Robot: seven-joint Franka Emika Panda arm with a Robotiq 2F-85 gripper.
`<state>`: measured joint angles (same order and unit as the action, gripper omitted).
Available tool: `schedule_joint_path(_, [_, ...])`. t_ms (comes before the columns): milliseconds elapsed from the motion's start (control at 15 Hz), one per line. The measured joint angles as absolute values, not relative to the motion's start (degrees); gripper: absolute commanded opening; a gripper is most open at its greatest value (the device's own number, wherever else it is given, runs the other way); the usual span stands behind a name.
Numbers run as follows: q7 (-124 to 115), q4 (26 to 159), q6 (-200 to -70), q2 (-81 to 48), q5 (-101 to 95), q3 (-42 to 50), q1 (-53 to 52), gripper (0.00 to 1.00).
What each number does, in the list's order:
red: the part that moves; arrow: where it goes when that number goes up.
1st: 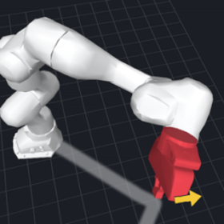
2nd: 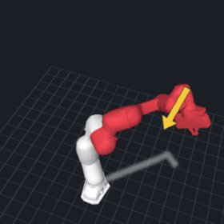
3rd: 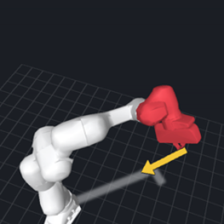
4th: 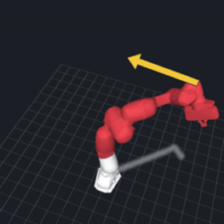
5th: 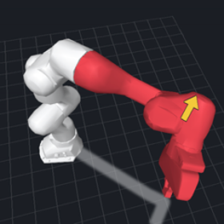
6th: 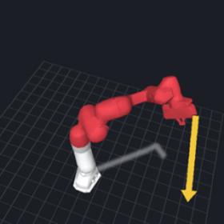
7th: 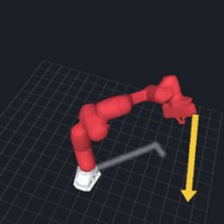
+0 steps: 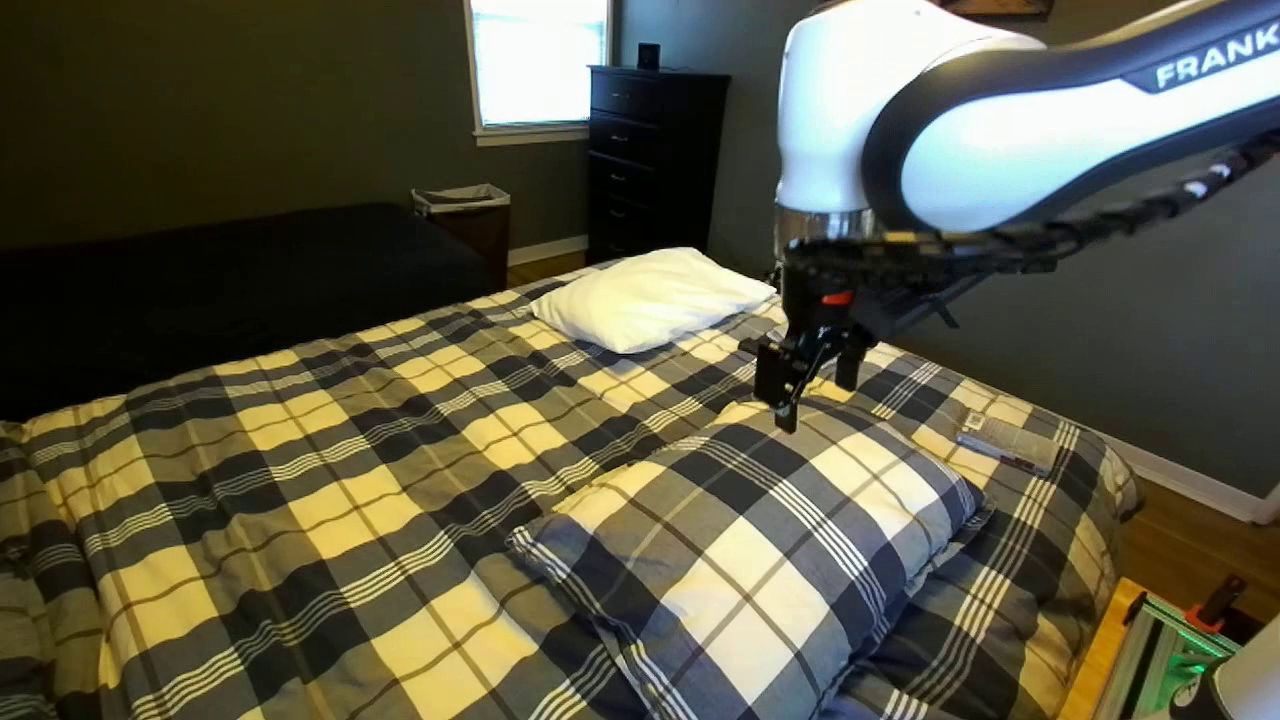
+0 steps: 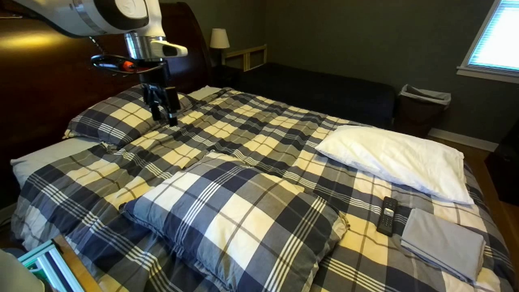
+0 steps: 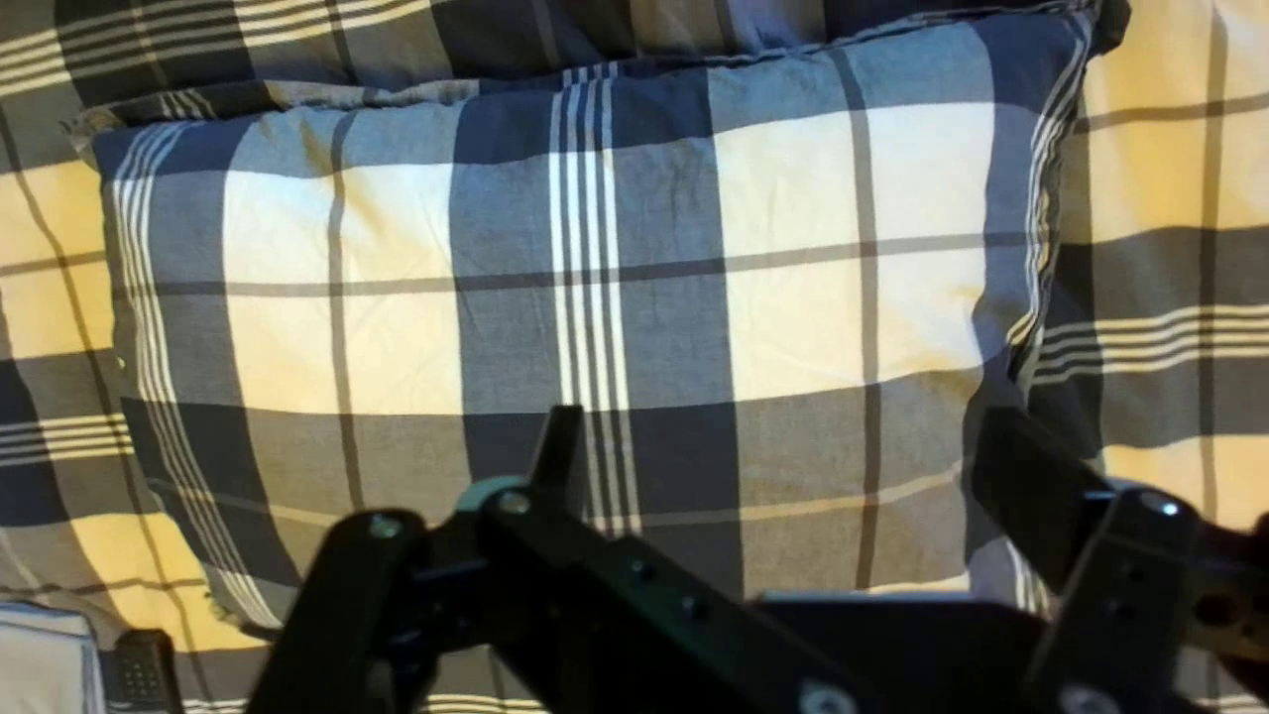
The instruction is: Lift the pillow on the right and turn it upside down
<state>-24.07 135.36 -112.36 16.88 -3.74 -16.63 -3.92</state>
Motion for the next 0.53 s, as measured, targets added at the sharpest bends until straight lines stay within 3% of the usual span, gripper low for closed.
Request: schedule_joint_path(533, [-42.65,132.6,-114.66,-0.7,-27.39,-24.04,-11.28,1.0])
